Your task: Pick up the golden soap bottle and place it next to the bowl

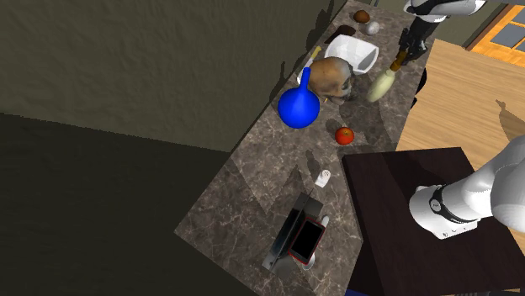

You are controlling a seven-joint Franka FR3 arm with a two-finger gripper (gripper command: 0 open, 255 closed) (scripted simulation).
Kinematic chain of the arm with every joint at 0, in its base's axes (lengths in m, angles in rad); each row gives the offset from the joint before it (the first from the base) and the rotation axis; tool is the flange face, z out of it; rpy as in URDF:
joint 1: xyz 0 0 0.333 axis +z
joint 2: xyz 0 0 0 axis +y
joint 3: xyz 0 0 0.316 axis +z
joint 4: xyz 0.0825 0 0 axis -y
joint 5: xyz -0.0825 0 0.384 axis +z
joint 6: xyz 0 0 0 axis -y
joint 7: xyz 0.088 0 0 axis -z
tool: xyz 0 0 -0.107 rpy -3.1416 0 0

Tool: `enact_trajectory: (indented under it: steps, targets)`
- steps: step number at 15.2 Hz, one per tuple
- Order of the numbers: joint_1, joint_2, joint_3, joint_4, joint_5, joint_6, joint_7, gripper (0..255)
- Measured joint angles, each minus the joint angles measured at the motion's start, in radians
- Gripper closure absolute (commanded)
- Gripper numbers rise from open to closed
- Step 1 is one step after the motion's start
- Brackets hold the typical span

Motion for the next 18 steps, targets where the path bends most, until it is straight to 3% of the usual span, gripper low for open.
enact_trajectory:
  steps: [2, 3, 9, 14, 18]
  targets:
    - [0.0, 0.0, 0.0, 0.0, 0.0, 0.001, 0.0, 255]
    - [0.0, 0.0, 0.0, -0.001, 0.0, 0.001, 0.0, 0]
    - [0.0, 0.0, 0.0, 0.0, 0.0, 0.001, 0.0, 0]
    - [0.022, -0.062, -0.023, 0.061, -0.062, -0.096, 0.042, 0]
    - [0.024, -0.067, -0.025, 0.07, -0.068, -0.11, 0.046, 0]
